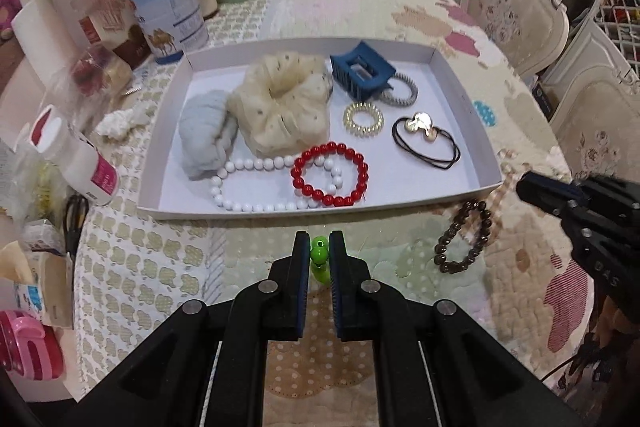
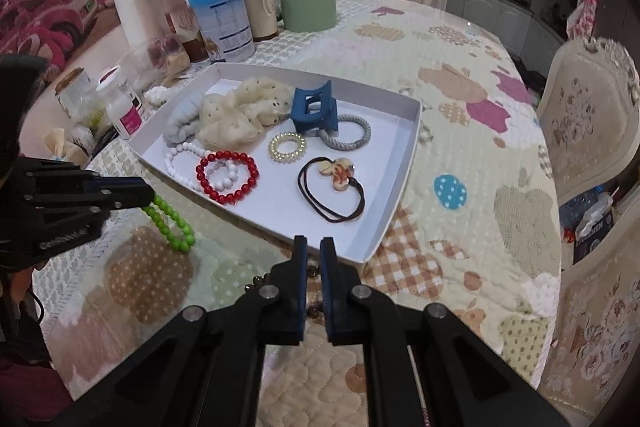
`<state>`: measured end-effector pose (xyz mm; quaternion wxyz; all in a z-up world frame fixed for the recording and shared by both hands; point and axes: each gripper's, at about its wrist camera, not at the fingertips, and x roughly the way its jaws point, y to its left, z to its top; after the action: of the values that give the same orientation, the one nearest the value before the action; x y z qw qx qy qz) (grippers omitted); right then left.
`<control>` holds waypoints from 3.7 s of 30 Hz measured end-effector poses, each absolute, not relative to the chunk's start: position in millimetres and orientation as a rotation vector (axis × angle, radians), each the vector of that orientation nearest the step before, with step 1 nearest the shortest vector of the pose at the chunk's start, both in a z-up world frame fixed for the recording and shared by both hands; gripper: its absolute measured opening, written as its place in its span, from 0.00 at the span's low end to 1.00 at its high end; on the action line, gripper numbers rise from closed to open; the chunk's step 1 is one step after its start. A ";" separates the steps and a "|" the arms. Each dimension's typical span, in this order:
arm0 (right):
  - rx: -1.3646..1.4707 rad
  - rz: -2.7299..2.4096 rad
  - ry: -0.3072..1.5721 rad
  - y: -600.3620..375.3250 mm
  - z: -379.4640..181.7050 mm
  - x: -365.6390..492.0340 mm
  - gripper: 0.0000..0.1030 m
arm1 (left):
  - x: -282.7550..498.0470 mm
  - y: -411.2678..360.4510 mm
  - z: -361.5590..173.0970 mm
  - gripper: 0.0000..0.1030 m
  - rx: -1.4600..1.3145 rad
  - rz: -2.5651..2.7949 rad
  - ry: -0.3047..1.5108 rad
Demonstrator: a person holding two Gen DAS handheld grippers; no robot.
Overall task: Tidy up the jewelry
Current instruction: 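Carry the green and brown bracelets into the tray while both grippers open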
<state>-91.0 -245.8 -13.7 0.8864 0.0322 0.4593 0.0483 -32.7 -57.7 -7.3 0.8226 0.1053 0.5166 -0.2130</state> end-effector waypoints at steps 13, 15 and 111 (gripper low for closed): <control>0.017 0.038 1.099 -258.7 -84.0 -69.6 0.28 | -35.1 -46.6 -1.5 0.01 0.185 -0.427 1.108; 0.006 0.044 1.084 -257.0 -83.2 -68.2 0.24 | -35.6 -45.0 0.2 0.01 0.179 -0.426 1.107; 0.164 0.086 0.973 -226.6 -16.1 -3.1 0.51 | 94.1 -33.3 0.0 0.20 0.093 -0.225 1.092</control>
<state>-3.1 -226.6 -16.1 0.8799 0.0787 0.4669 0.0410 94.1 -33.3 0.0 0.8475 0.0441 0.5180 -0.1066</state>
